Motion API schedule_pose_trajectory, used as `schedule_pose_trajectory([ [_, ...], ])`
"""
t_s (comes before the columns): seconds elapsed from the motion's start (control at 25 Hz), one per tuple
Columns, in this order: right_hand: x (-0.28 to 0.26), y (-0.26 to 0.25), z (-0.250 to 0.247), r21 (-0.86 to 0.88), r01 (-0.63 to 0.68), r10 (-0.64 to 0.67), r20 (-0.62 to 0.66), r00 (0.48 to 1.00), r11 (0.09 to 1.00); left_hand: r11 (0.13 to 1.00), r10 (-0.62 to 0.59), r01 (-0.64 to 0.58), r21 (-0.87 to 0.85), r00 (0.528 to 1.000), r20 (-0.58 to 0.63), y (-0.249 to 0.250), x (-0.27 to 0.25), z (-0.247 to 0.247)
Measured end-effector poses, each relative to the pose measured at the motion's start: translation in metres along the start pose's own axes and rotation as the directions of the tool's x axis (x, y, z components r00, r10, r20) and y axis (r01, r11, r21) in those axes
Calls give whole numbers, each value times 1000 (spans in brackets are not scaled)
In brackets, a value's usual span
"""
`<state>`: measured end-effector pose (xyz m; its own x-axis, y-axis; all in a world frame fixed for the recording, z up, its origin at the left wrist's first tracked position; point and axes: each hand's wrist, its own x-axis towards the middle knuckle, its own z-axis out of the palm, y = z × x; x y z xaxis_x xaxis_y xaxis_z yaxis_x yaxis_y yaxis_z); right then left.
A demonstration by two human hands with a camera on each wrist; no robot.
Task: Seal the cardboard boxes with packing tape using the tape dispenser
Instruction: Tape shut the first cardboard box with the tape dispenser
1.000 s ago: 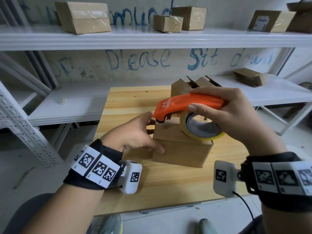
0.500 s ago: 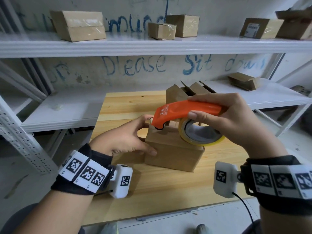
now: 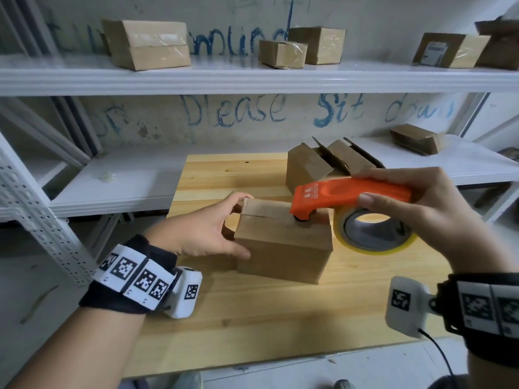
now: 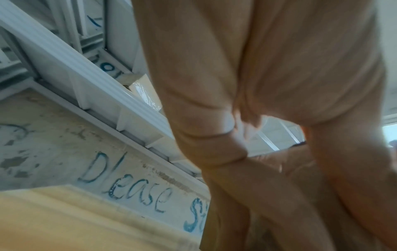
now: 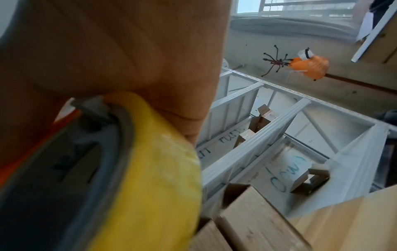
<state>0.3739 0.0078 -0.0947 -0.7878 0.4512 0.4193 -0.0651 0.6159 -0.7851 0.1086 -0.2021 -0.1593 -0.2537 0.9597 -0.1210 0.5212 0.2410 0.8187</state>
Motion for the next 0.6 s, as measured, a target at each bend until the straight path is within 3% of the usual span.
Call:
schedule_pose_trajectory([
  [0.6,-17,41,-5,114,-107,95,111,989,988,996,12,-13,84,1000,11,-15,7,-10],
])
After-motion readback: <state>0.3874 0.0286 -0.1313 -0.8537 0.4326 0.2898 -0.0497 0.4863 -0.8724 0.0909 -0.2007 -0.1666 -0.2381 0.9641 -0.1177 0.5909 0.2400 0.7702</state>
